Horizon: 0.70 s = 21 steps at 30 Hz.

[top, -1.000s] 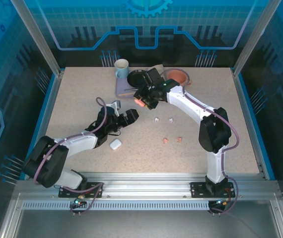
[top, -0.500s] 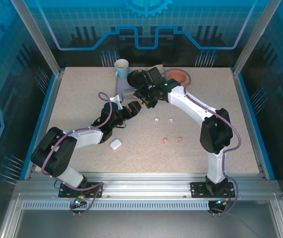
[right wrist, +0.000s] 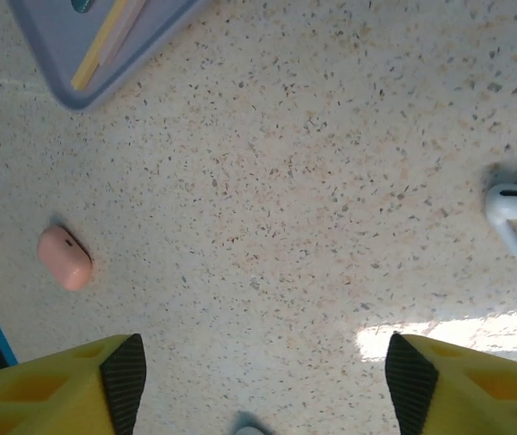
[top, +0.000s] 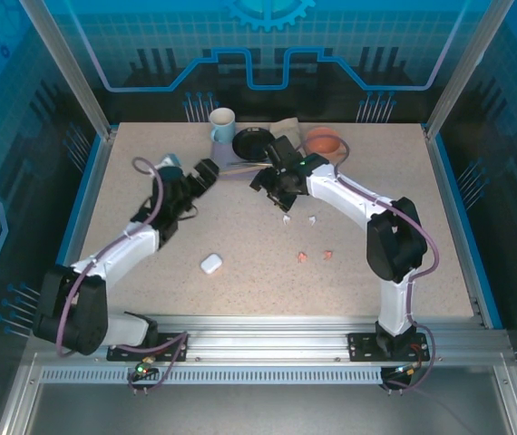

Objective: Insert the wireless bluetooth earbuds into the charging case

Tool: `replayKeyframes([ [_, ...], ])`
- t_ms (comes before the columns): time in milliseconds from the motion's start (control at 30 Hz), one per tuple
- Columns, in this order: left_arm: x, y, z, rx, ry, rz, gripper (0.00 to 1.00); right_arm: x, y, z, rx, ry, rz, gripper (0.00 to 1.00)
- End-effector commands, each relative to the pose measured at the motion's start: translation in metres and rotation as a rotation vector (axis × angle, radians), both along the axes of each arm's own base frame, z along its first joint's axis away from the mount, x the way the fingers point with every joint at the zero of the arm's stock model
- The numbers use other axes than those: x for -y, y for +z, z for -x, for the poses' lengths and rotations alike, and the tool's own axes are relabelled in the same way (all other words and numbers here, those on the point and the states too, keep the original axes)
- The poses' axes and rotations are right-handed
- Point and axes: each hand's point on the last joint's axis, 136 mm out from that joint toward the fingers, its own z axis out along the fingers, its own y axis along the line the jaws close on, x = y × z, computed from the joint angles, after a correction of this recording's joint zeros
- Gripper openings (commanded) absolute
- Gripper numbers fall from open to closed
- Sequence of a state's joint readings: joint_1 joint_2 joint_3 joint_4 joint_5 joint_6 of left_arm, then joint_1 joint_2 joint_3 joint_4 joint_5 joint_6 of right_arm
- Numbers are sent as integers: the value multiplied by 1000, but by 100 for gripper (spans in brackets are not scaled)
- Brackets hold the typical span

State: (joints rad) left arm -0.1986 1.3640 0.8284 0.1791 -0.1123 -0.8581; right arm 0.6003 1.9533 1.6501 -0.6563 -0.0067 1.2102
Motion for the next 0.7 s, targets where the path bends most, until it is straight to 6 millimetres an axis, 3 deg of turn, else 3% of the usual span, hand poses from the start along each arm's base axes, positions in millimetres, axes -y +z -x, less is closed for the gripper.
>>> replayKeyframes([
  [0, -53, -51, 7, -312, 109, -67, 99, 4, 18, 1, 80, 65, 44, 76],
  [133, -76, -76, -18, -493, 84, -53, 99, 2, 14, 6, 95, 109, 54, 78],
  [333, -80, -104, -50, -679, 1, -152, 99, 2, 10, 12, 97, 135, 49, 79],
  [667, -87, -139, -63, -790, -26, -221, 99, 12, 18, 11, 116, 129, 32, 79],
])
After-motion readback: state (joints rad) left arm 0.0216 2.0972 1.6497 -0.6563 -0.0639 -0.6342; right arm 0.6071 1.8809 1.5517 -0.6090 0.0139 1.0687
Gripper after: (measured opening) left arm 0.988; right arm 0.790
